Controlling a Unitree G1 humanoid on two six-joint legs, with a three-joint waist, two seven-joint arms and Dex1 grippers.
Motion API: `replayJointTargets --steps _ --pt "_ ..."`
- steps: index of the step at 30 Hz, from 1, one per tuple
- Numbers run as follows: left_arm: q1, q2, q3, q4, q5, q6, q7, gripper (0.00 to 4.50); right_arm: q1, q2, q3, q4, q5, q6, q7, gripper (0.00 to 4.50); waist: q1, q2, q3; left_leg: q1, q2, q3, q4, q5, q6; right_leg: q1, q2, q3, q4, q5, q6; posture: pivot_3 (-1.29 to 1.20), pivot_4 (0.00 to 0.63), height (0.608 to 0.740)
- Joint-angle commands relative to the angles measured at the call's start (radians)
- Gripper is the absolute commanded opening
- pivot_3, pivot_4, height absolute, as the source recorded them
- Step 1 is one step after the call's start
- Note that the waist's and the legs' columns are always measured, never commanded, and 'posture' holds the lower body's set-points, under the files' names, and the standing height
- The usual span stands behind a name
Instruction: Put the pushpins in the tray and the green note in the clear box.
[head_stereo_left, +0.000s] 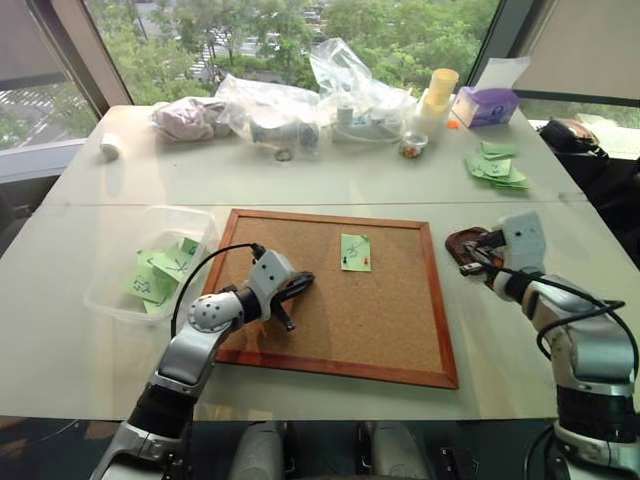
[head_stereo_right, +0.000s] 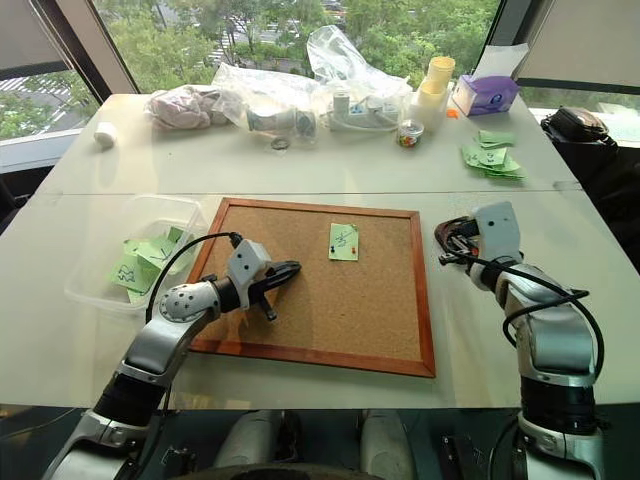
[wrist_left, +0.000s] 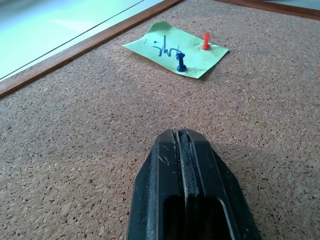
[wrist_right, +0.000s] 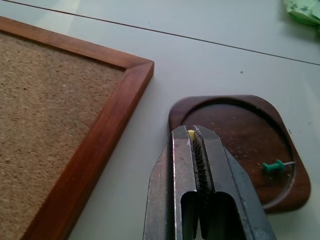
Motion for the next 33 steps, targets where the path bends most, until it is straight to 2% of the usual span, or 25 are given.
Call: replayJointTargets --steps 1,12,13,16,21,29,33 --pt "0.041 0.020 -0.027 0.027 0.003 0.042 -0.030 0.00 -0.001 -0.006 -0.021 0.025 0.002 -0.052 -0.013 0.03 0.000 0.000 0.000 0.000 0.000 0.000 0.000 0.000 0.000 0.000 0.000 0.000 0.000 0.000 0.000 0.00 0.150 0.740" --pt "0.031 0.018 -0.019 0.030 0.007 0.045 -0.022 0.00 -0.047 -0.014 0.012 0.181 -0.003 -0.150 -0.017 0.03 0.002 0.000 0.000 0.000 0.000 0.000 0.000 0.001 -0.002 0.000 0.000 0.000 0.000 0.000 0.000 0.00 0.150 0.740" --pt "0.031 0.018 -0.018 0.030 0.008 0.044 -0.020 0.00 -0.048 -0.015 0.016 0.185 -0.004 -0.155 -0.016 0.56 0.002 0.000 0.000 0.000 0.000 0.000 0.000 0.001 -0.002 0.000 0.000 0.000 0.000 0.000 0.000 0.00 0.150 0.740" --pt "0.030 0.013 -0.006 0.026 0.000 0.055 -0.012 0.00 -0.057 -0.014 0.019 0.192 0.000 -0.161 -0.016 1.77 0.002 0.000 0.000 0.000 0.000 0.001 0.000 0.002 -0.004 0.000 0.000 0.000 0.000 0.000 0.000 0.00 0.150 0.740" --pt "0.031 -0.001 -0.008 0.022 -0.007 0.060 0.001 0.00 -0.076 -0.028 0.015 0.202 0.002 -0.167 -0.016 4.39 0.003 0.000 0.000 0.000 0.000 0.000 0.000 0.002 -0.004 0.000 0.000 0.001 0.000 0.000 0.000 0.00 0.150 0.740" --pt "0.030 -0.018 -0.013 0.027 -0.007 0.058 0.016 0.00 -0.089 -0.038 0.010 0.208 0.017 -0.163 -0.004 4.46 0.004 0.000 0.000 0.000 0.000 0.000 0.000 0.002 -0.004 0.000 -0.001 0.001 0.000 0.000 0.000 0.00 0.150 0.740" --pt "0.030 -0.019 -0.010 0.030 -0.009 0.058 0.017 0.00 -0.080 -0.021 0.028 0.099 0.103 -0.126 0.068 4.46 0.005 0.000 0.000 0.000 0.000 0.000 0.000 0.002 -0.004 0.000 -0.001 0.001 0.000 0.000 0.000 0.00 0.150 0.740"
